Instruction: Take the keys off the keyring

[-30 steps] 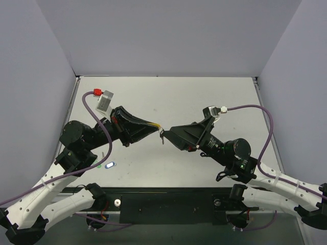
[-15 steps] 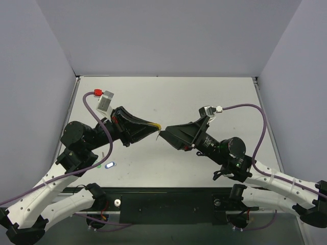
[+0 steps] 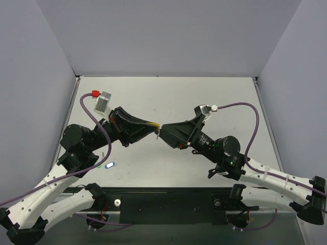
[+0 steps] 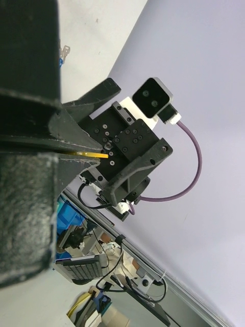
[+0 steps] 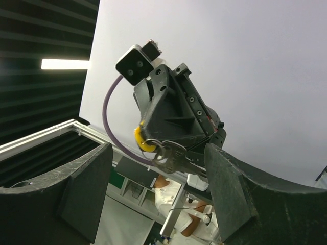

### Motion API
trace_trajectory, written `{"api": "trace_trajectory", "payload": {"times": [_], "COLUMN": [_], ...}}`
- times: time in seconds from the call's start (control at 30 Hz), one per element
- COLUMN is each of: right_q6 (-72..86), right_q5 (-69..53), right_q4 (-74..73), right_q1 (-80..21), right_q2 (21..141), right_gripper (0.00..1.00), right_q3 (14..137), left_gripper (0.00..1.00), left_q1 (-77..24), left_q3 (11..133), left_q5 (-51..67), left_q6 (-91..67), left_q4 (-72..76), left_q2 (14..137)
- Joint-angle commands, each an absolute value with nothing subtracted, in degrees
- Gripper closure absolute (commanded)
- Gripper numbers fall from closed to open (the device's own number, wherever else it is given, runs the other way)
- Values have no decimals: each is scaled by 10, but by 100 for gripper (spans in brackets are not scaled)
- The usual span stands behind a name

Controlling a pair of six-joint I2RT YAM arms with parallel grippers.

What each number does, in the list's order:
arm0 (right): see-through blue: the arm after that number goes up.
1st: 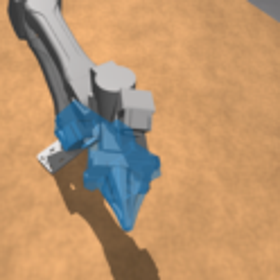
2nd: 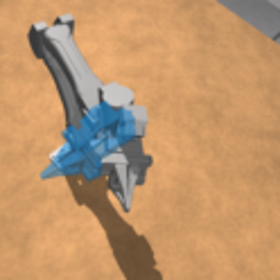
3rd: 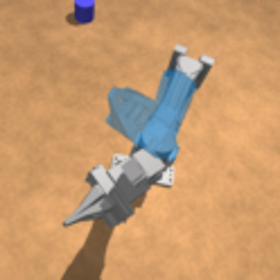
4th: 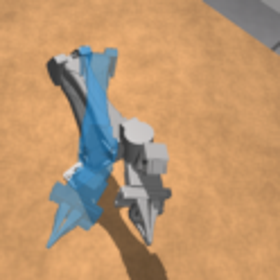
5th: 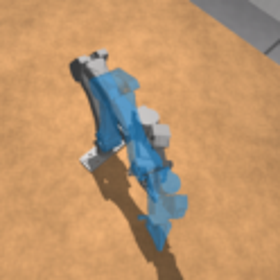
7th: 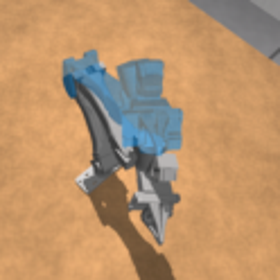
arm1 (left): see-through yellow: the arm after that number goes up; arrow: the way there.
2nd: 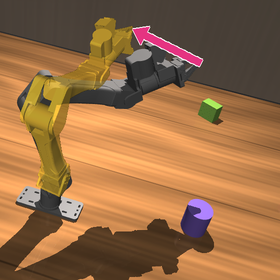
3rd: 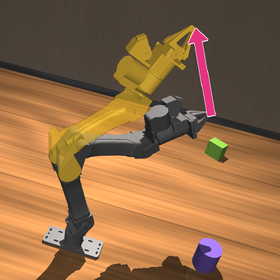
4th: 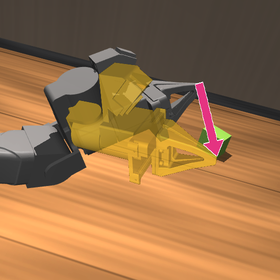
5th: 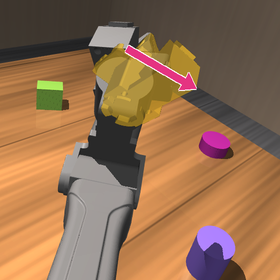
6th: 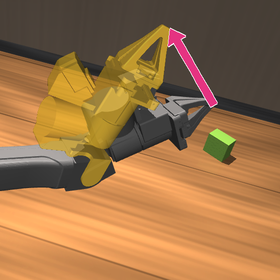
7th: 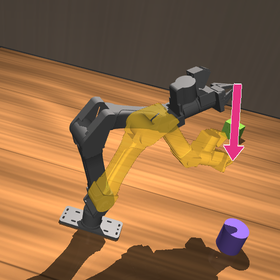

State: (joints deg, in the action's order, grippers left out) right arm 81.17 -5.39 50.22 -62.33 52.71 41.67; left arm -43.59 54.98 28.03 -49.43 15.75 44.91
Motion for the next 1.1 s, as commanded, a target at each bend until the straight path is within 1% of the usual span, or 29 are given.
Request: {"api": "trace_trajectory", "payload": {"times": [0.0,0.5,0.57,0.67,0.83,0.87,0.93,1.07], "right_q6": [822,840,845,852,849,849,850,852], "right_q5": [-62,-69,-73,-73,-76,-76,-76,-76], "right_q4": [594,658,669,685,693,692,693,693], "right_q1": [-624,-623,-624,-624,-624,-624,-624,-624], "right_q2": [542,574,580,582,576,575,570,569], "right_gripper": [33,33,35,44,52,56,60,65], "right_q3": [419,432,432,428,427,427,427,426], "left_gripper": [100,100,100,100,100,100,100,100], "left_q1": [-439,-439,-439,-439,-439,-439,-439,-439], "left_q3": [554,549,548,550,551,551,555,557], "left_q5": [272,272,272,271,270,269,269,268], "left_q6": [-507,-527,-529,-526,-522,-521,-519,-515], "left_q4": [210,246,246,243,235,232,228,221], "left_q2": [447,451,451,451,450,451,451,454]}}
